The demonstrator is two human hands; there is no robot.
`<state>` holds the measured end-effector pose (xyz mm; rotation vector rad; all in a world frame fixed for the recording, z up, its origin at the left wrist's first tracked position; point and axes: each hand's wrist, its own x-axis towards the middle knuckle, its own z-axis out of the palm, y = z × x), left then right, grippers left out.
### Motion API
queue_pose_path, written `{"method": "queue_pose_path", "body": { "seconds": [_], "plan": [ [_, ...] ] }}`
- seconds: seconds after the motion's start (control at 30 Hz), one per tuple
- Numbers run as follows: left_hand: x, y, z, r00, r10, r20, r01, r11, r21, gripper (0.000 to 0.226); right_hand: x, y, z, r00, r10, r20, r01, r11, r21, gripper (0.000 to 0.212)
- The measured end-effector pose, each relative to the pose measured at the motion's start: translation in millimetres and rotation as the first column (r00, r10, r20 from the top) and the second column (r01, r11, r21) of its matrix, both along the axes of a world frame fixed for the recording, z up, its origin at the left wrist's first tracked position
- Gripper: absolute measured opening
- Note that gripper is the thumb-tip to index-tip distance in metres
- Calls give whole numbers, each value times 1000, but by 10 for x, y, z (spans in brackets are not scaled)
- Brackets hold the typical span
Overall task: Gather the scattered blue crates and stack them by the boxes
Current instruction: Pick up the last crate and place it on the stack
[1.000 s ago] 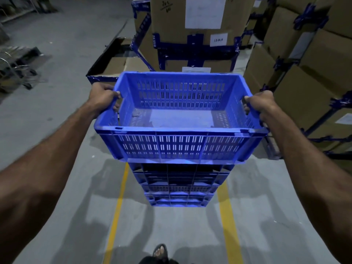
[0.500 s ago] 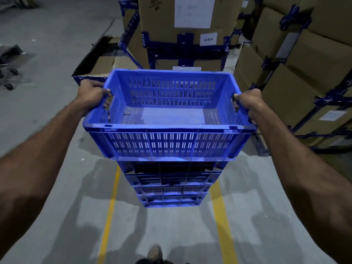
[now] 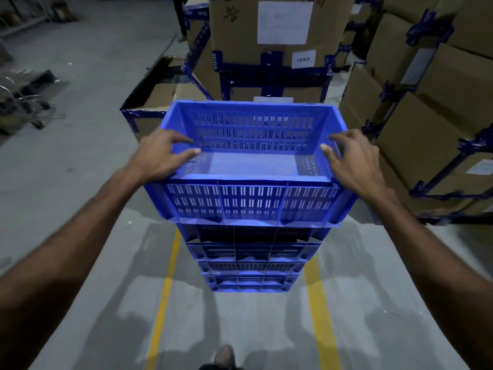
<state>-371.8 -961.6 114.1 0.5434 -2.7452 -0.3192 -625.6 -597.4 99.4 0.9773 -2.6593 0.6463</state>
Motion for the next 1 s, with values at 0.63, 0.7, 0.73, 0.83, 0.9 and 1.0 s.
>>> {"method": "queue_pose_path", "body": {
  "seconds": [0.63, 0.7, 0.73, 0.83, 0.9, 1.0],
  "plan": [
    [543, 514, -205, 995, -16, -102, 8, 997, -73, 50, 429, 327, -104, 928, 355, -112, -363, 930, -62, 43],
    [527, 533, -204, 994, -18, -107, 10, 997, -73, 48, 409, 330, -111, 931, 349, -109, -357, 932, -60, 40],
    [519, 541, -199, 994, -17, -110, 9, 997, -75, 47, 395, 328, -113, 932, 347, -104, -354, 933, -61, 40],
    [490, 549, -201, 993, -14, -116, 6, 998, -69, 45, 333, 311, -100, 941, 330, -78, -335, 940, -68, 44],
    [466, 542, -197, 993, -13, -116, 6, 998, -58, 41, 294, 303, -102, 945, 320, -61, -324, 943, -74, 45],
    [417, 522, -195, 993, -8, -117, 3, 999, -47, 36, 267, 281, -100, 948, 318, -27, -319, 944, -86, 44]
  ]
}}
